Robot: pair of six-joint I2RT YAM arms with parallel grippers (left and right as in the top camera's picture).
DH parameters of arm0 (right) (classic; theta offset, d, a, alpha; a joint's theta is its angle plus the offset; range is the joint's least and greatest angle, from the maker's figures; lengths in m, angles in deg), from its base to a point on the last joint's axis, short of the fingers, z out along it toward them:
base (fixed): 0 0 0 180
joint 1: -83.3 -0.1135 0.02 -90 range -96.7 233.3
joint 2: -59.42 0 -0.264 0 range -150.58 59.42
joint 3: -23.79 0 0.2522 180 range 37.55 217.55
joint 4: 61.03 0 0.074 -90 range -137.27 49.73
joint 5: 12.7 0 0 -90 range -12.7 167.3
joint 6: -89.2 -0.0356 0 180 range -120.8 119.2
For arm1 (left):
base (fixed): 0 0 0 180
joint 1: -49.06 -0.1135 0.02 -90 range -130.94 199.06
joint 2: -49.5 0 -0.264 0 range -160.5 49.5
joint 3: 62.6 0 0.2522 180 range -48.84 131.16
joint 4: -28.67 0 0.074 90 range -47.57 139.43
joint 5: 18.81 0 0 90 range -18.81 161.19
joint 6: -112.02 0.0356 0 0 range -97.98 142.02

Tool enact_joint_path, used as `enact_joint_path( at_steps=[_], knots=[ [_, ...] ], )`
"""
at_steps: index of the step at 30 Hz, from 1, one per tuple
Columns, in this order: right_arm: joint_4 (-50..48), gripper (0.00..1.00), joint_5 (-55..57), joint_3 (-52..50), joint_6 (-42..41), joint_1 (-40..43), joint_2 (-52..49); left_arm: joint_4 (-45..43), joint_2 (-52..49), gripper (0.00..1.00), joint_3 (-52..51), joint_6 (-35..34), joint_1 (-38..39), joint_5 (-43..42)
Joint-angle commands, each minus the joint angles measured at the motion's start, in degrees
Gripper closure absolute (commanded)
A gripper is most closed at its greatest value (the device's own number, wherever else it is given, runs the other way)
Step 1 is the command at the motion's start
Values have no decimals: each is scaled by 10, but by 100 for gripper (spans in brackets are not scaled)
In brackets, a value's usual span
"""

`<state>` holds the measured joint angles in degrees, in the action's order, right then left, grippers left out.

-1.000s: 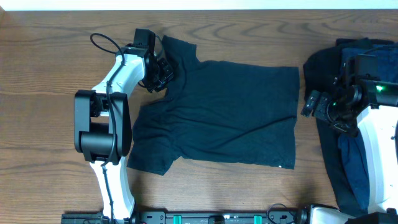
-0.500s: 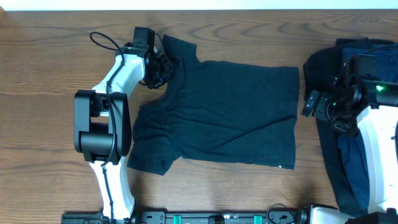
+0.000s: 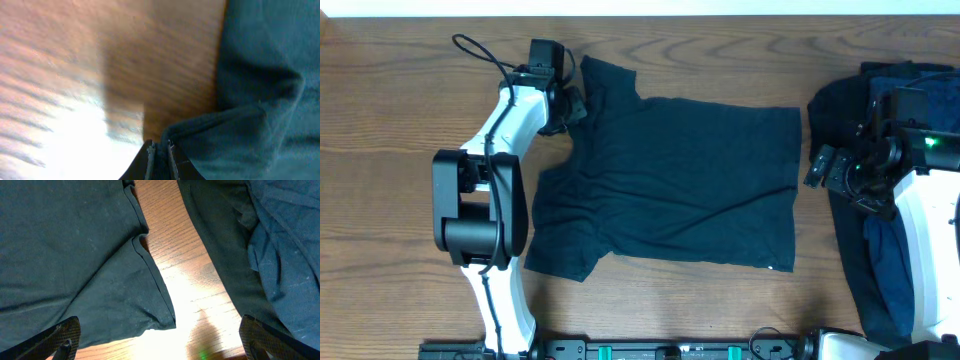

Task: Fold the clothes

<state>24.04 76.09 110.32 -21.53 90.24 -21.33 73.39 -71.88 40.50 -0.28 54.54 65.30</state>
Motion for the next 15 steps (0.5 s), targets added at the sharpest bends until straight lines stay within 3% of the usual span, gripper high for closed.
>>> enact_joint_path(
  at_steps=[1, 6, 15],
  knots=[
    [1, 1, 8, 3, 7, 4, 1, -15, 14, 90, 7, 50, -12, 52],
    [1, 1, 8, 3, 7, 4, 1, -36, 14, 90, 7, 52, -16, 118],
    [1, 1, 8, 3, 7, 4, 1, -78, 14, 89, 6, 88, -17, 133]
  ],
)
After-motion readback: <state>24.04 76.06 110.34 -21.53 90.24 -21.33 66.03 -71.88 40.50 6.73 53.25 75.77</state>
